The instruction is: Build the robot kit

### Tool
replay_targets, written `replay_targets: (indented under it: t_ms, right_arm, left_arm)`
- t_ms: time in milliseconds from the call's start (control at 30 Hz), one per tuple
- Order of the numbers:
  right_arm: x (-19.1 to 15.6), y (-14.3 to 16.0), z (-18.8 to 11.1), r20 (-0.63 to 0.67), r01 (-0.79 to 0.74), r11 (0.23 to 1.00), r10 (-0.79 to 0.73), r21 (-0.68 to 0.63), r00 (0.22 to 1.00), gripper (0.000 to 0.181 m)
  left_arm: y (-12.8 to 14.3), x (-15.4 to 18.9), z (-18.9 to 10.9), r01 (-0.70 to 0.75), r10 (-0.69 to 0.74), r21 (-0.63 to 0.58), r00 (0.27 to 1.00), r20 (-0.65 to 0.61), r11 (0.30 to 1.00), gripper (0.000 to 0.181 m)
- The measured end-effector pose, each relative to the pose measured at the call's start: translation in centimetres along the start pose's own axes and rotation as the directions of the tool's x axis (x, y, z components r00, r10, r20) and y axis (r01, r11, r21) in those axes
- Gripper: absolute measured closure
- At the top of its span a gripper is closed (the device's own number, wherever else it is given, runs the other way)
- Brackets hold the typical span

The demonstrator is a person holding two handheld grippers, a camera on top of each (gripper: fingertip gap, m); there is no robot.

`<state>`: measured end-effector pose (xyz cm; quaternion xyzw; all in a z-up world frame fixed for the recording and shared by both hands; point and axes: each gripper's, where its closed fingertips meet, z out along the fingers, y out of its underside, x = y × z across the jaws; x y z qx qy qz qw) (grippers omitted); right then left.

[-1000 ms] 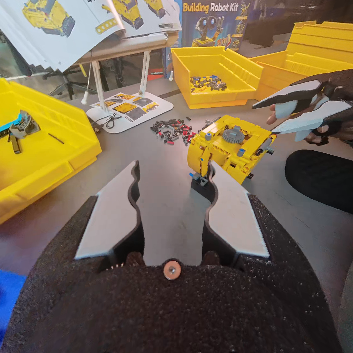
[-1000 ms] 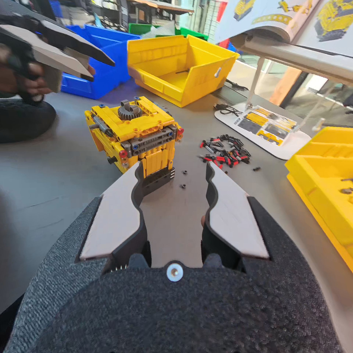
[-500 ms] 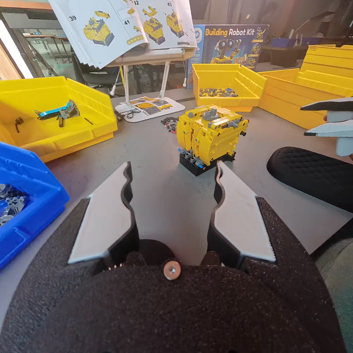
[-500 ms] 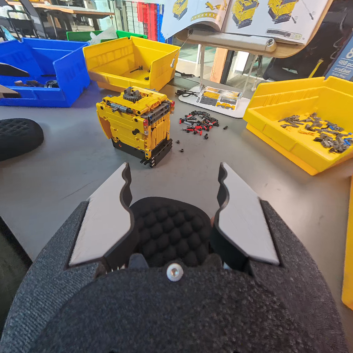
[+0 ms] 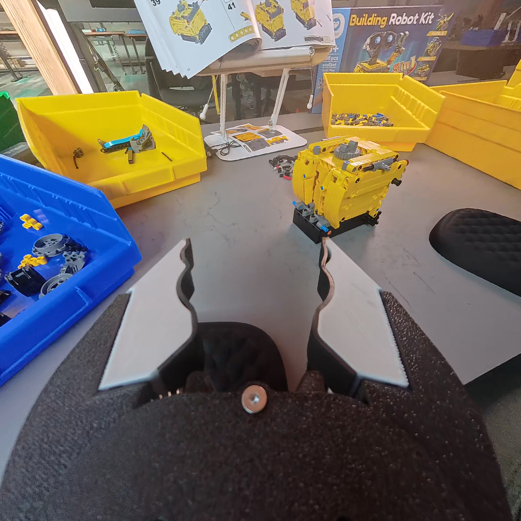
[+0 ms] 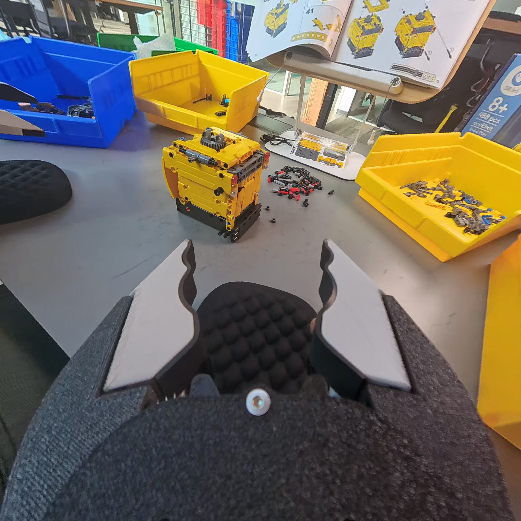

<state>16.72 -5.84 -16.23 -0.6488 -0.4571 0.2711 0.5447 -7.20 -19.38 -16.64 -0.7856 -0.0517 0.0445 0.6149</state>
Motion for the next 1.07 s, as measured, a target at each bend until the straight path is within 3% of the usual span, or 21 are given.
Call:
replay_targets:
  t_ms: [100, 167, 267, 333, 433, 567, 833, 1067]
  right_arm:
    - [-1.0, -0.8, -0.2, 0.033, 0.003, 1.000, -0.003, 0.026, 0.999, 0.096]
    - [-2.5, -1.8, -0.2, 0.079, 0.018, 0.998, -0.023, 0.066, 0.997, 0.108]
    - [-3.6, -2.7, 0.5, 0.063, 0.054, 0.996, -0.058, 0.069, 0.996, 0.107]
    - [-4.4, -3.5, 0.9, 0.069, 0.045, 0.996, -0.050, 0.080, 0.996, 0.111]
    - [-8.1, -5.6, 1.0, 0.204, -0.002, 0.989, -0.028, 0.145, 0.978, 0.142]
    - [-14.8, -9.2, 0.7, 0.403, -0.011, 0.971, -0.088, 0.238, 0.911, 0.181]
    - [-24.4, -12.1, 0.7, 0.594, 0.076, 0.951, -0.248, 0.299, 0.765, 0.181]
    - [-25.5, -9.7, 3.2, 0.609, 0.105, 0.979, -0.190, 0.172, 0.770, 0.181]
  left_arm:
    - [-0.2, 0.2, 0.4, -0.005, 0.005, -0.001, 1.000, -0.001, 1.000, 0.095]
    - [-0.5, 0.2, 1.1, -0.005, 0.005, -0.003, 1.000, -0.001, 1.000, 0.099]
    - [-0.6, 0.1, 2.4, -0.021, 0.021, -0.021, 1.000, 0.017, 1.000, 0.100]
    - [-0.5, 0.3, 3.3, -0.030, 0.030, -0.033, 0.999, 0.022, 0.999, 0.111]
    - [-0.4, 0.6, 4.4, -0.057, 0.059, -0.058, 0.998, 0.036, 0.997, 0.130]
    - [-0.3, 0.9, 5.8, -0.145, 0.151, -0.088, 0.986, 0.067, 0.986, 0.175]
    - [-1.2, 0.8, 8.4, -0.326, 0.347, -0.142, 0.922, 0.172, 0.935, 0.181]
    - [-0.9, 0.6, 9.5, -0.447, 0.484, -0.198, 0.843, 0.233, 0.873, 0.181]
